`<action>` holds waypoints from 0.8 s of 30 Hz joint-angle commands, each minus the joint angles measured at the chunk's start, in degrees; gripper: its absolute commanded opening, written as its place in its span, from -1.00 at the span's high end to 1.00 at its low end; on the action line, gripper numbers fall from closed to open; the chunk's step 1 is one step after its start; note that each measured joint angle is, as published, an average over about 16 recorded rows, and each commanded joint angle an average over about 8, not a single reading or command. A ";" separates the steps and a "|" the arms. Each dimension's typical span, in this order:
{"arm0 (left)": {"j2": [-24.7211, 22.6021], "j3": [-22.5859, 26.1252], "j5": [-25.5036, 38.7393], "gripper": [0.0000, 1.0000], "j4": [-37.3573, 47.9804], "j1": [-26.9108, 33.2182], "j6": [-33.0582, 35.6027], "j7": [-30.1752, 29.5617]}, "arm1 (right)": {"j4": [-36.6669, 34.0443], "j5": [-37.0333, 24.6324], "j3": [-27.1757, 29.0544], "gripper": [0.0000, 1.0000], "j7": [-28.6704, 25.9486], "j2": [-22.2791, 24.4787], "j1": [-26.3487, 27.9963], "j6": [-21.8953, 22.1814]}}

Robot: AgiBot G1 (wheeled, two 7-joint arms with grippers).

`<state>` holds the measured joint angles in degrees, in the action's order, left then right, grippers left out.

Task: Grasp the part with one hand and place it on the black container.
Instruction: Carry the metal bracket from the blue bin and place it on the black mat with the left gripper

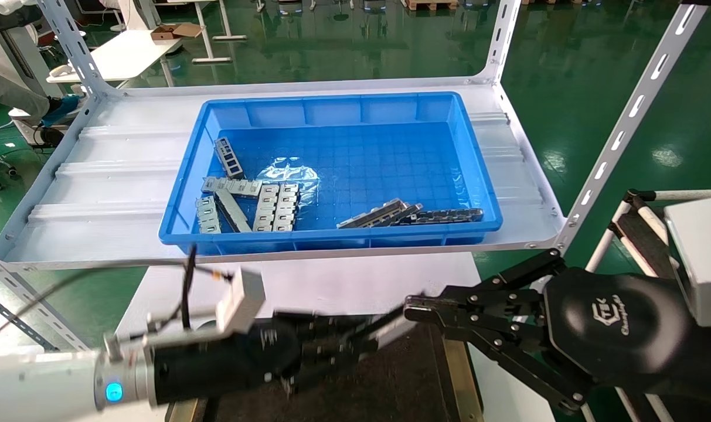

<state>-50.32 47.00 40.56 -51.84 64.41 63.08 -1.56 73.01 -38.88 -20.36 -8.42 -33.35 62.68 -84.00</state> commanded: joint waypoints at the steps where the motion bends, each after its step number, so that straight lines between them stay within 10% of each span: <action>1: 1.79 0.58 0.36 1.00 -3.98 -3.63 -3.47 -1.81 | 0.00 0.00 0.00 1.00 0.00 0.00 0.00 0.00; 24: -5.81 8.79 4.14 1.00 -12.91 -16.64 -46.70 -20.76 | 0.00 0.01 -0.02 1.00 0.01 0.01 0.01 0.01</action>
<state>-56.02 55.62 44.60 -64.86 47.72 16.48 -21.94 73.01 -38.87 -20.38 -8.41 -33.34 62.69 -84.00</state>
